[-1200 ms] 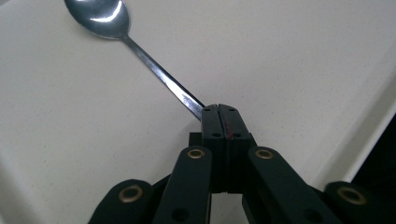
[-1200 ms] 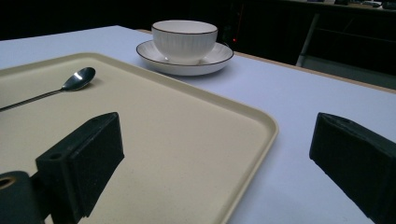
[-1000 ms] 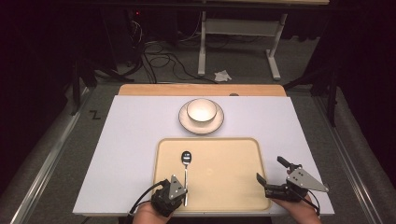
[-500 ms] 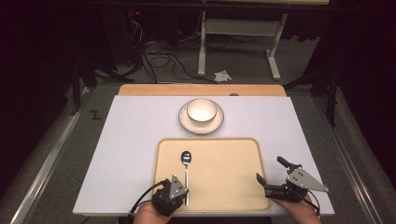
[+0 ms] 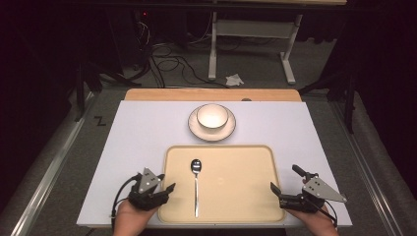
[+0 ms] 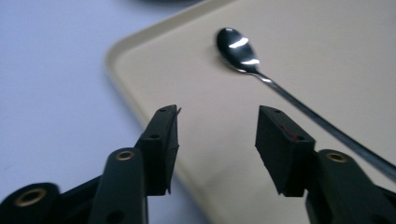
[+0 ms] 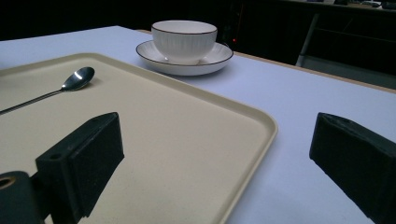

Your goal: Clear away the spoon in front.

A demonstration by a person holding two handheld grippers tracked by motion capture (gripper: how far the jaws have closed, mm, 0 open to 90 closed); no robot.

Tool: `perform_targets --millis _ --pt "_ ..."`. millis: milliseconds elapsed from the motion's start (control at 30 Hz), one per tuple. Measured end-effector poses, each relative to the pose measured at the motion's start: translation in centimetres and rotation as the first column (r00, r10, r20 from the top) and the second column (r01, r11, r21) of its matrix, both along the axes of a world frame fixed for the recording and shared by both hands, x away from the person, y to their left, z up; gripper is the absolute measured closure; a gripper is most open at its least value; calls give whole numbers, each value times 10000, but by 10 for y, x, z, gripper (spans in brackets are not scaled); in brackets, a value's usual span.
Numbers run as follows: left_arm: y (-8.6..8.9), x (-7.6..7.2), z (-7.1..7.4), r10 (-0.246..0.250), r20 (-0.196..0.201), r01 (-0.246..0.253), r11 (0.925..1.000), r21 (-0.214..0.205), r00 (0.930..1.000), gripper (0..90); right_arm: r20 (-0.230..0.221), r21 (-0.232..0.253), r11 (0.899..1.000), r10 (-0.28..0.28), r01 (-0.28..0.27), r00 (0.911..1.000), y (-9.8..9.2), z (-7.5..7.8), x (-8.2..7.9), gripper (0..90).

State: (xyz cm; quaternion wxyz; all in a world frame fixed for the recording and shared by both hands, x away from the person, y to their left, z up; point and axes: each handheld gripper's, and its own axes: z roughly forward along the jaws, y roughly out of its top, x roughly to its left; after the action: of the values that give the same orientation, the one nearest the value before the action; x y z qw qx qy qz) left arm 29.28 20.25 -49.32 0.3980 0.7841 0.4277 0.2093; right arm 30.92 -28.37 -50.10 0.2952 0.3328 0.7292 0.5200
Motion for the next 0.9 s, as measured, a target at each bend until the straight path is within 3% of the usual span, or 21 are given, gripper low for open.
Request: perform_targets --millis 133,200,267,367,433,467,533,633,900 --pt "30 2 3 587 419 -571 9976 -385 9974 400 -12 8 10000 -78 78 10000 -1 0 0 36" --pt "43 2 4 843 747 -815 9959 -394 9936 358 3 39 9999 -105 105 9999 -3 0 0 36" --pt "56 4 4 1048 823 -1031 9944 -247 9911 350 -6 83 9998 -155 155 9999 -4 0 0 35" --pt "71 5 2 1477 951 -1403 9868 -808 9844 254 12 98 9998 -169 169 9999 -5 0 0 25" --pt "72 6 2 1520 878 -1407 9824 -1231 9845 161 8 142 9997 -191 191 9998 -5 0 0 22" --pt "72 6 2 1520 878 -1407 9824 -1231 9845 121 8 142 9997 -191 191 9998 -5 0 0 22" --pt "59 7 2 1048 724 -989 9918 -809 9918 14 19 75 9997 -211 211 9998 -5 0 1 15" --pt "49 3 3 763 941 -732 9967 -359 9926 10 -28 57 9996 -267 267 9996 -6 0 1 9" --pt "52 4 0 864 688 -825 9949 -573 9939 23 73 185 9994 -308 307 9995 -8 2 -1 9"
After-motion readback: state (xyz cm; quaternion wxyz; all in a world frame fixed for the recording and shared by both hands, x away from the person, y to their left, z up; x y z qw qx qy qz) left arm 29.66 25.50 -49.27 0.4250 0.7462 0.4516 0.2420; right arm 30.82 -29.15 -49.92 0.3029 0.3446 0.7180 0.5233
